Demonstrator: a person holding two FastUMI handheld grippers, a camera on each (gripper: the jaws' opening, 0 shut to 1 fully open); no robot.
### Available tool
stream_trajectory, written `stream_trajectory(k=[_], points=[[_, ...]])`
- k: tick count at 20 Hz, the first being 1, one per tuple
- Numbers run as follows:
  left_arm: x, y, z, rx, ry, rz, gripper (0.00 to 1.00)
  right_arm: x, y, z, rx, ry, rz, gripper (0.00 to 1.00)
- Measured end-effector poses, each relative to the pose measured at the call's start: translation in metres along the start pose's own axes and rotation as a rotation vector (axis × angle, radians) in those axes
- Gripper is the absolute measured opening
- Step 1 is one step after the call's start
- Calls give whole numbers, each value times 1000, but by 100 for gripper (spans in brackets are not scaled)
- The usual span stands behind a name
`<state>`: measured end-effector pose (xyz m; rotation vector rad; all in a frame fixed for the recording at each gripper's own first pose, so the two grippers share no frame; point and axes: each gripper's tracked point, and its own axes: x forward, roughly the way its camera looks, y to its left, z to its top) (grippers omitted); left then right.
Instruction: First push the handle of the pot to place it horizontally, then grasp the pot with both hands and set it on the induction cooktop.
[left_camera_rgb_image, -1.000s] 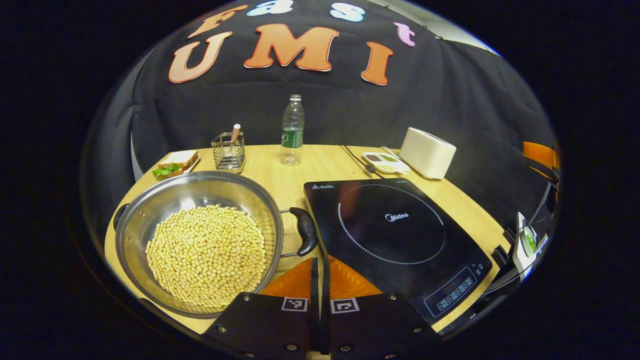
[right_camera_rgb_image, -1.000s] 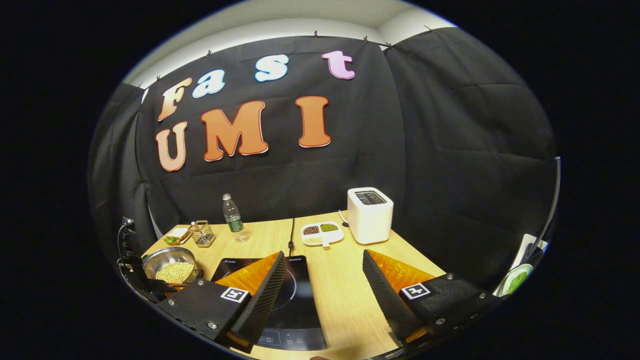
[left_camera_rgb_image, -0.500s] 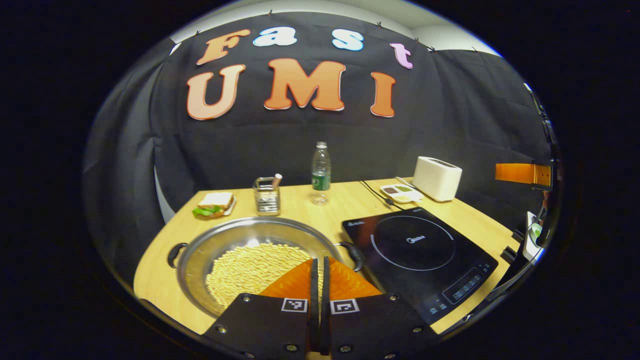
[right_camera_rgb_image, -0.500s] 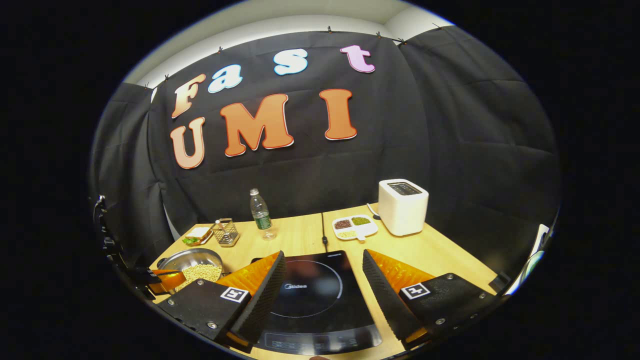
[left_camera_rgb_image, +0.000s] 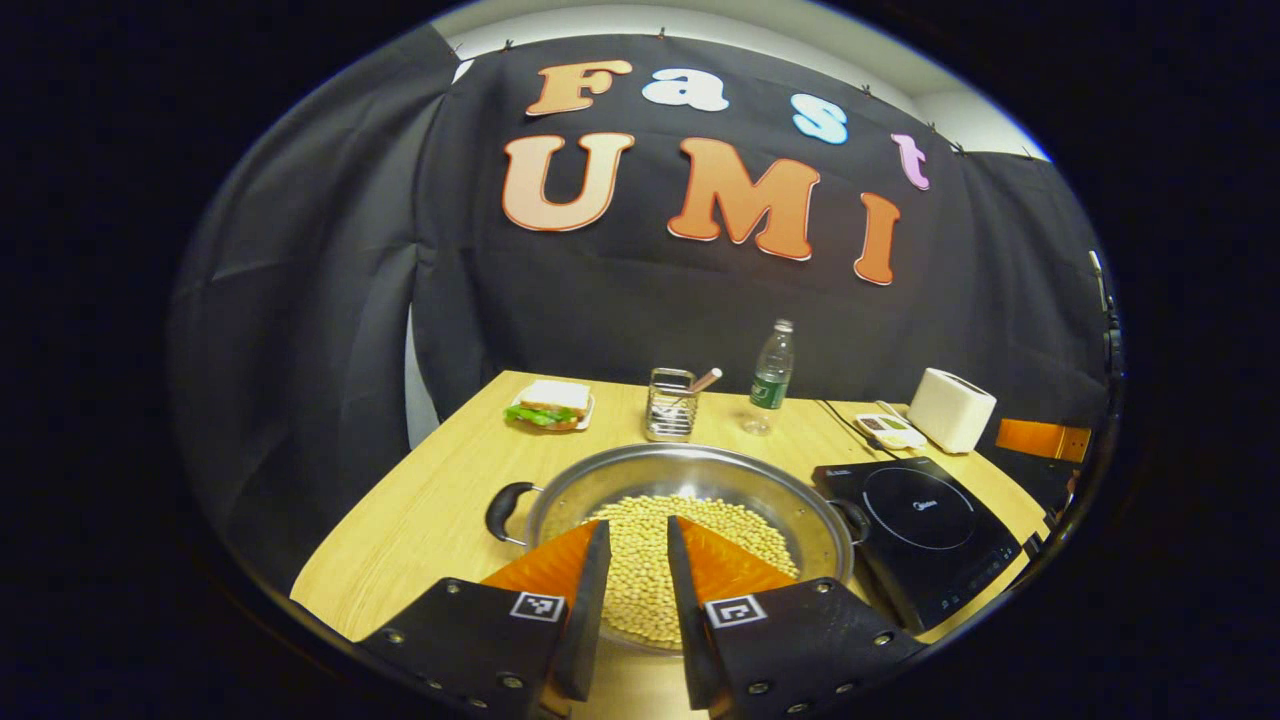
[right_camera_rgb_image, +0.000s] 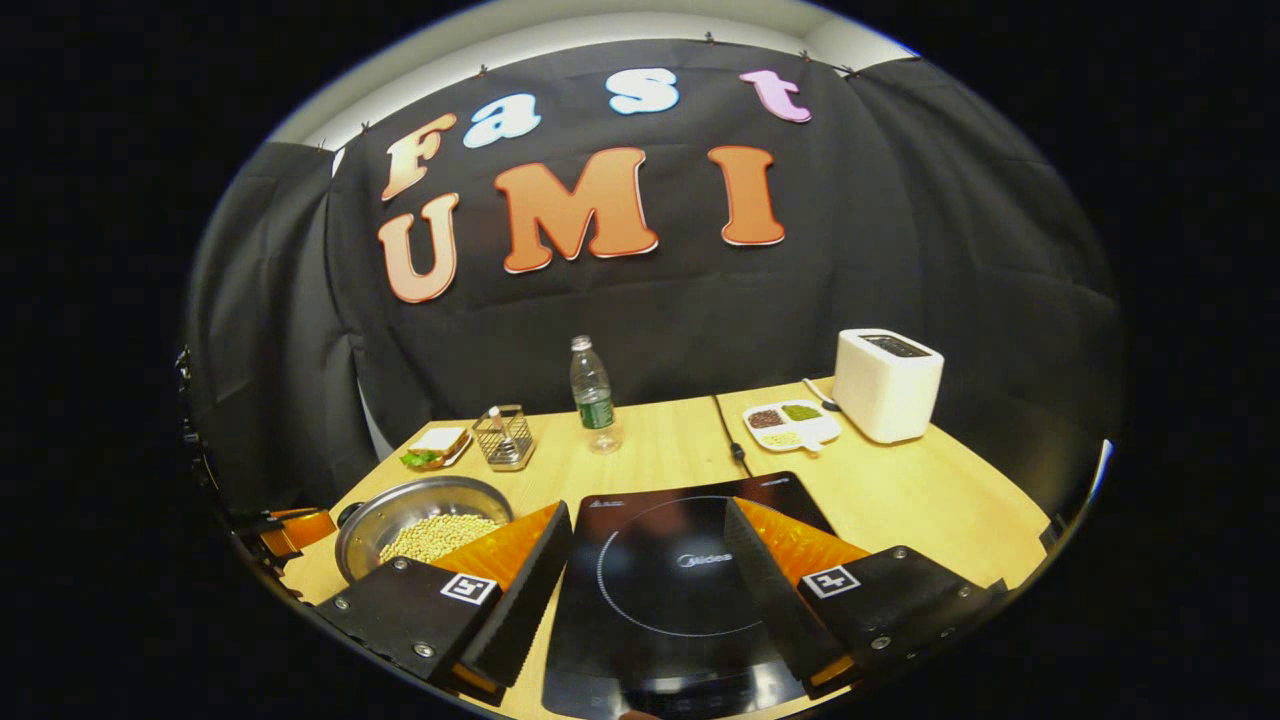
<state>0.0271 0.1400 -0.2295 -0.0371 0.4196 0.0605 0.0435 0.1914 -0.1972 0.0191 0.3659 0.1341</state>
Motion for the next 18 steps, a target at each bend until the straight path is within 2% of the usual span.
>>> stream_trajectory(k=[1, 3, 4, 5, 10, 18], points=[[5, 10, -1, 6, 2, 8, 42, 5, 9, -5, -6, 14, 6, 95], [13, 27, -2, 7, 10, 22, 45, 14, 30, -17, -22, 47, 21, 95], [18, 36, -4, 10, 12, 30, 55, 20, 40, -22, -27, 63, 33, 95], [21, 44, -6, 20, 18, 35, 77, 25, 50, -27, -28, 76, 46, 95], [50, 56, -18, 48, 85, -11, 78, 51, 80, -56, -40, 161, 48, 96], [76, 76, -37, 102, 158, 18, 78, 75, 101, -85, -52, 247, 53, 96]])
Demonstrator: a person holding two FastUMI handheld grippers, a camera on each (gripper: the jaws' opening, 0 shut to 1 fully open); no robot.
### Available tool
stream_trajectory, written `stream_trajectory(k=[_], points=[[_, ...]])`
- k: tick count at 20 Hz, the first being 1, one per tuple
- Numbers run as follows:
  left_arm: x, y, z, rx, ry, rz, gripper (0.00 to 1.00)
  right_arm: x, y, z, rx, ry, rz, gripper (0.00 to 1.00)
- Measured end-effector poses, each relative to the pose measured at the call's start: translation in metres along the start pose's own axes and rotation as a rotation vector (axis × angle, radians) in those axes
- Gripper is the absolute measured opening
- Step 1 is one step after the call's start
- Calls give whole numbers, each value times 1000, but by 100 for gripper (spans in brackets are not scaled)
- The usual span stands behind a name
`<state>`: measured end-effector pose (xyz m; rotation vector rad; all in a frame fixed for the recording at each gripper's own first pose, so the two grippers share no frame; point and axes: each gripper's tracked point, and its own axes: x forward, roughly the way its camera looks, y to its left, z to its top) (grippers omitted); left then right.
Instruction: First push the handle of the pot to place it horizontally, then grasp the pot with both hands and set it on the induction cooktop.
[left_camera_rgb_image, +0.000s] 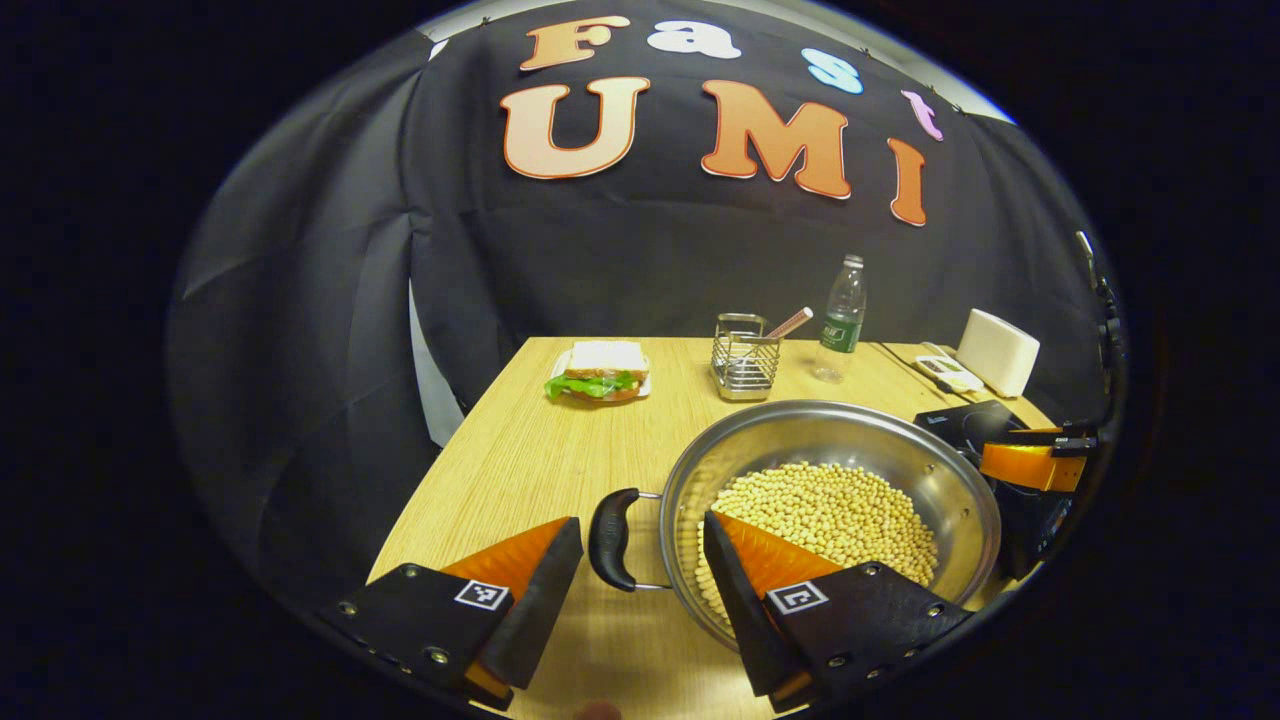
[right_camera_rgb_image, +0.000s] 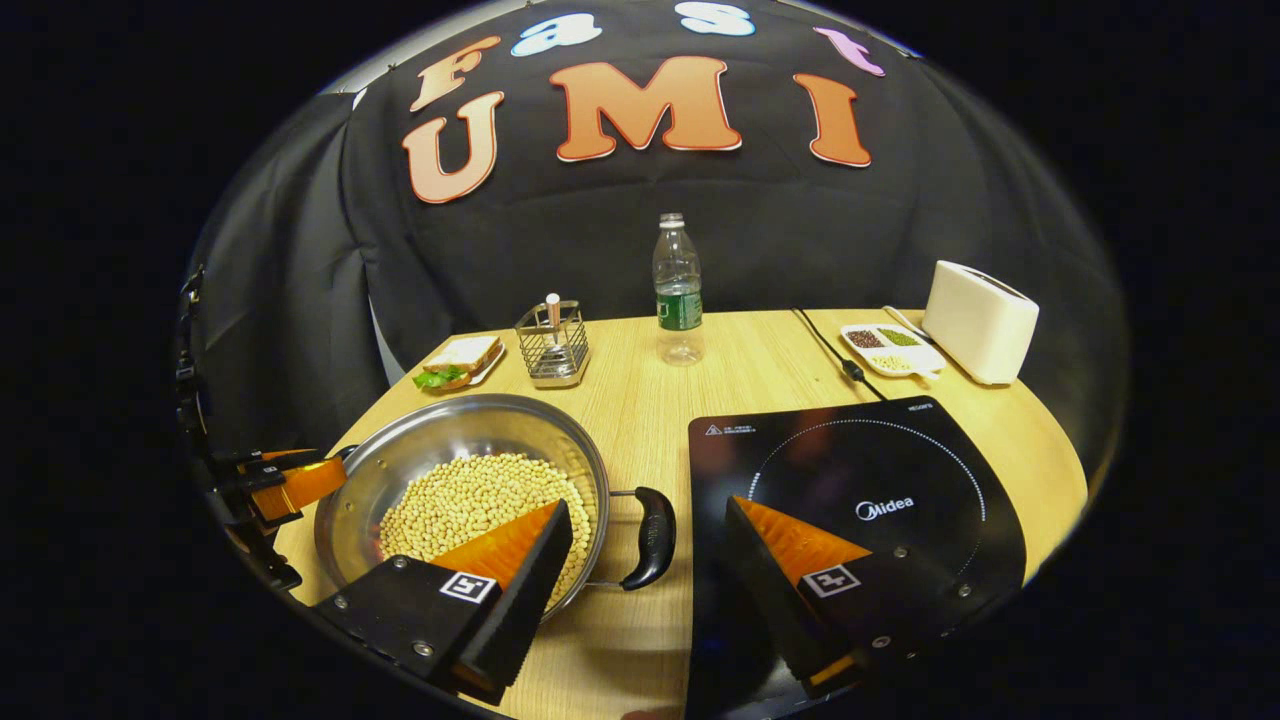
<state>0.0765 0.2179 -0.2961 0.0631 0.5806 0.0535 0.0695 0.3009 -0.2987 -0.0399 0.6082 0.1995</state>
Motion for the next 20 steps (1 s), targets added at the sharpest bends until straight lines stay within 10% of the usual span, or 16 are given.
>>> stream_trajectory(k=[16, 20], points=[[36, -1, -25, -38, 83, -82, 81, 28, 9, -20, 26, 100, -46, 78], [36, -6, -26, -59, 99, -82, 62, 30, 9, -22, 39, 110, -51, 62]])
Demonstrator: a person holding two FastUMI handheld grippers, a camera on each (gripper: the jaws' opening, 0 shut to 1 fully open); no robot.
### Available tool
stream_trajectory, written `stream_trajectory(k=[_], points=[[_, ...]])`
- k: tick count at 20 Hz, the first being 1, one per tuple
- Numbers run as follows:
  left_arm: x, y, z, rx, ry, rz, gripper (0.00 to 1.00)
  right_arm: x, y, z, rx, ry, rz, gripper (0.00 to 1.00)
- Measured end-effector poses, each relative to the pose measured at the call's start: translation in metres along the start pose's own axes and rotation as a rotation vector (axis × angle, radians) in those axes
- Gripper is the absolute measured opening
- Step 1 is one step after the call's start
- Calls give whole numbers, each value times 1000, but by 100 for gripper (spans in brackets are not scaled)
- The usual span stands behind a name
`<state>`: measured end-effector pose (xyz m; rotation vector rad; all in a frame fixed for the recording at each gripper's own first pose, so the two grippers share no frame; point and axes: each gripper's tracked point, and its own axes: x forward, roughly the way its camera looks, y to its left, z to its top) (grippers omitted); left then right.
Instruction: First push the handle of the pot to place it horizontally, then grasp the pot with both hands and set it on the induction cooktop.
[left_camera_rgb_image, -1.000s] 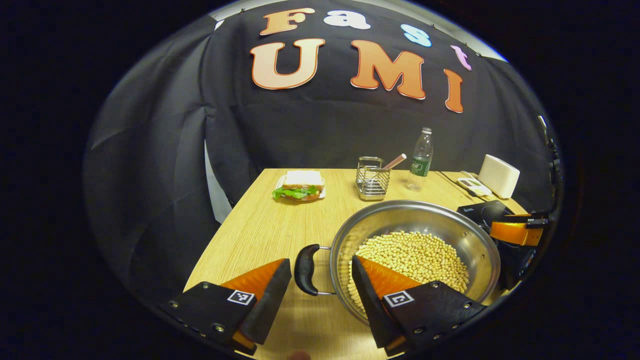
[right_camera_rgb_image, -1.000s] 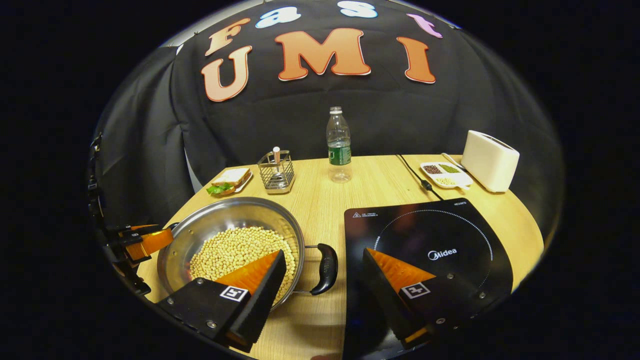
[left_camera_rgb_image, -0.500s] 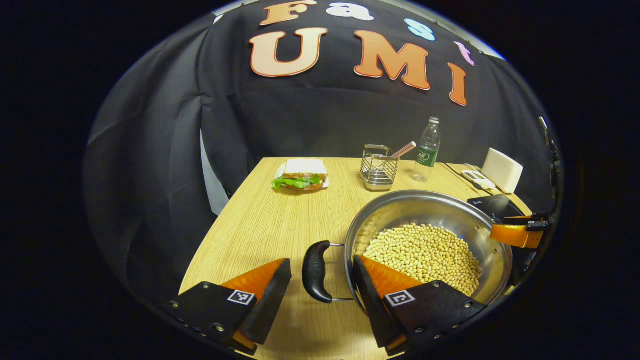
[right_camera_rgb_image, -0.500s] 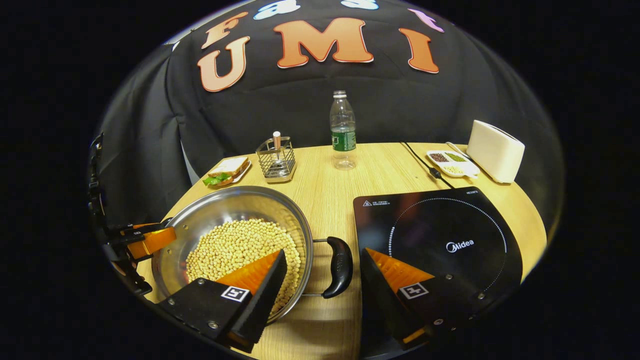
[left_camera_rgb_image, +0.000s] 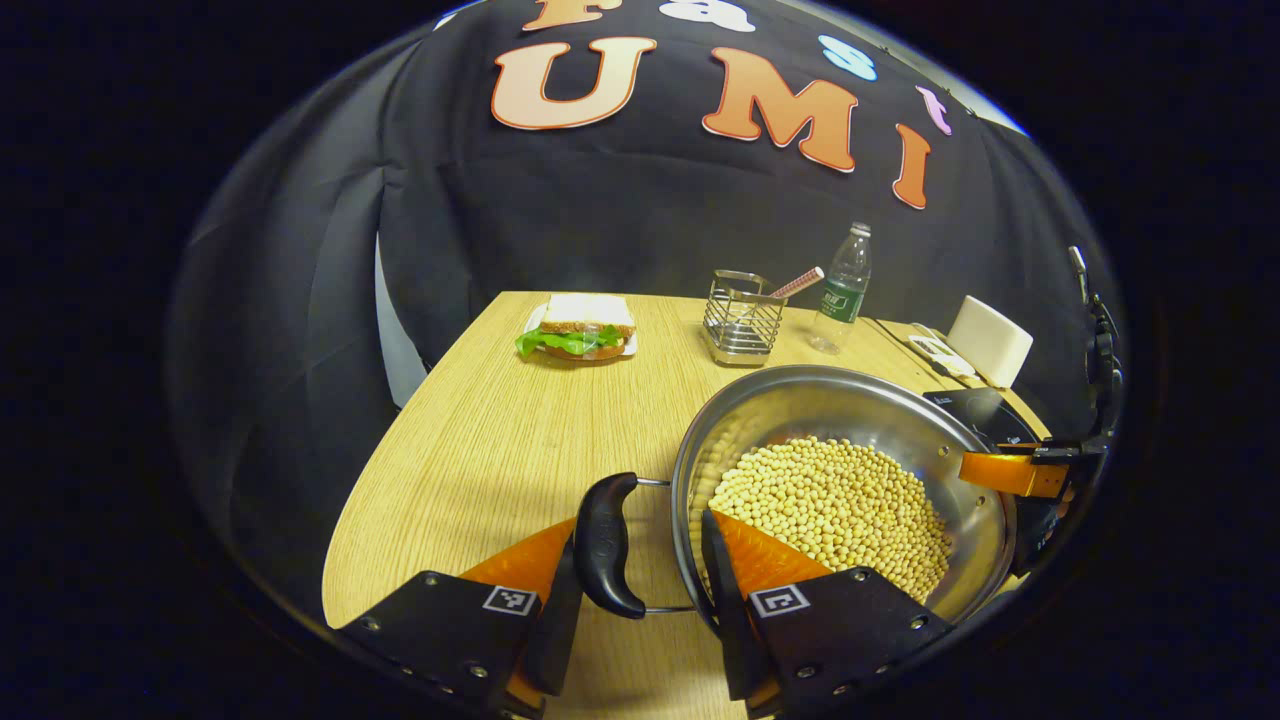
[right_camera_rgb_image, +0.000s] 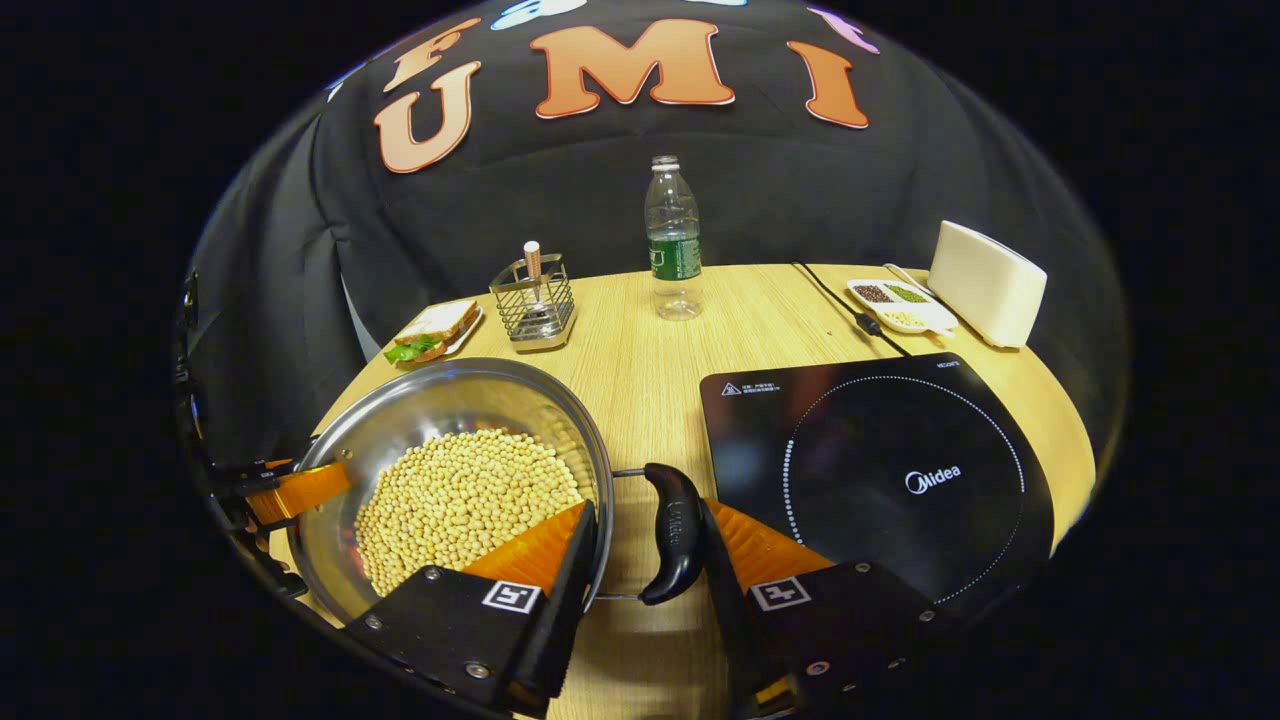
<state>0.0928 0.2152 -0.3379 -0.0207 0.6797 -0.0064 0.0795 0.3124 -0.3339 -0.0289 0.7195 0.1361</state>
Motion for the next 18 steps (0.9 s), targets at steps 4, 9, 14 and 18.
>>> stream_trajectory(k=[4, 9, 14, 18], points=[[-11, -3, -2, 0, 7, 56, 55, -1, 3, 2, 11, 3, 16, 50], [-48, -20, 26, 30, -73, 72, 54, -37, -5, 30, 17, -68, 36, 47], [-79, -52, 57, 57, -126, 65, 53, -74, -28, 47, 45, -110, 48, 48], [-94, -81, 67, 73, -137, 52, 54, -97, -54, 56, 51, -139, 43, 48]])
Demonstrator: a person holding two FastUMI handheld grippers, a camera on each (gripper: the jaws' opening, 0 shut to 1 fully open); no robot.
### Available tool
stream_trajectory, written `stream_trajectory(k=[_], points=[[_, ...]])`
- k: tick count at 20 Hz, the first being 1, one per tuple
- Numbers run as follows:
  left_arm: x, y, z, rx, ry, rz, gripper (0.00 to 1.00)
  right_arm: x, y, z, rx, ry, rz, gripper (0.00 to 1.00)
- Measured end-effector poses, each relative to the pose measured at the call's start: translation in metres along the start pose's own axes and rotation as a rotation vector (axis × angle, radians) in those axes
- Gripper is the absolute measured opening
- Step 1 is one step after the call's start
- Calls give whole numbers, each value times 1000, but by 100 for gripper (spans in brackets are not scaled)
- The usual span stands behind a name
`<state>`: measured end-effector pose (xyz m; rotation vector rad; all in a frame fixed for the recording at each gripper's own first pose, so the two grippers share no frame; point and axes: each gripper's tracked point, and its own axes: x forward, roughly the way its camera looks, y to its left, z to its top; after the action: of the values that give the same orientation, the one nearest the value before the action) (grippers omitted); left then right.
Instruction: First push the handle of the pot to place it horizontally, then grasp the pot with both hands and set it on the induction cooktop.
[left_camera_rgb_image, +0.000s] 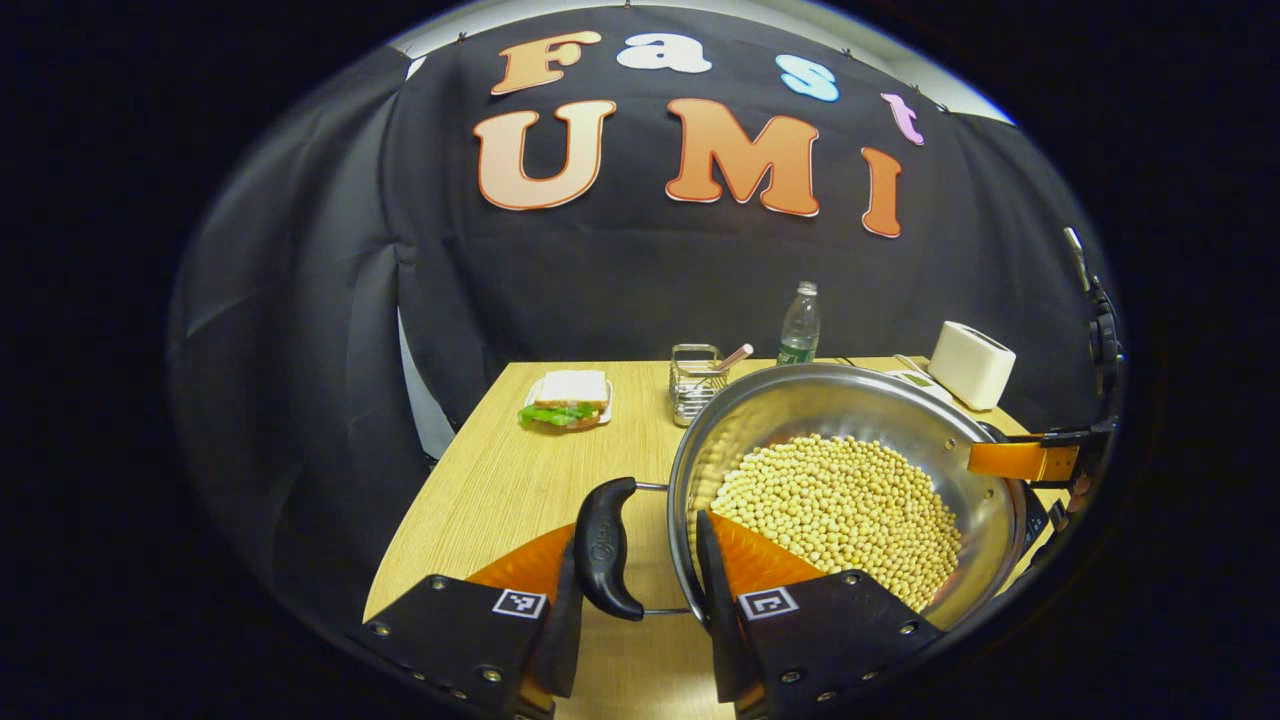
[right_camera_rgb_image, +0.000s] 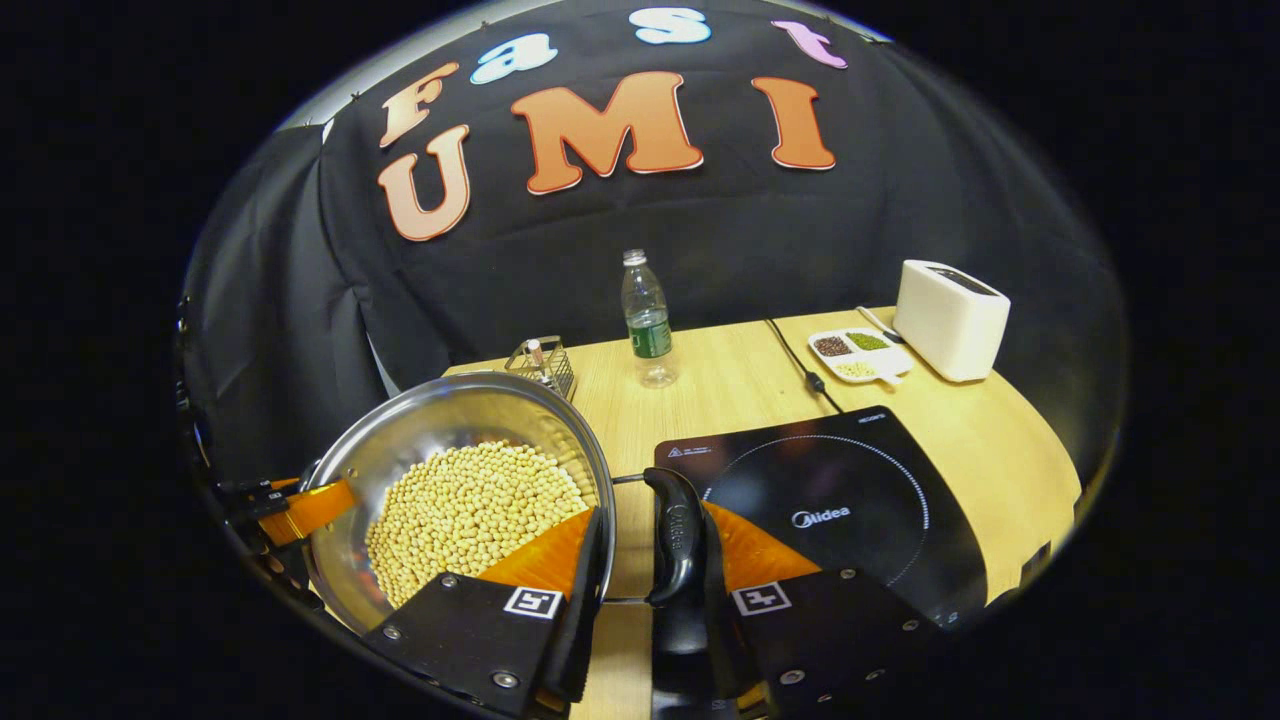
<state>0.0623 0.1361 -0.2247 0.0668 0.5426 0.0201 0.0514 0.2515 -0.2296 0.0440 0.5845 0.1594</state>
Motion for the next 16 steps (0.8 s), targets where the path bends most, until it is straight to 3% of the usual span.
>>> stream_trajectory(k=[16], points=[[10, -152, 18, 26, 32, -87, 53, -37, -144, 22, 43, -19, -81, 48]])
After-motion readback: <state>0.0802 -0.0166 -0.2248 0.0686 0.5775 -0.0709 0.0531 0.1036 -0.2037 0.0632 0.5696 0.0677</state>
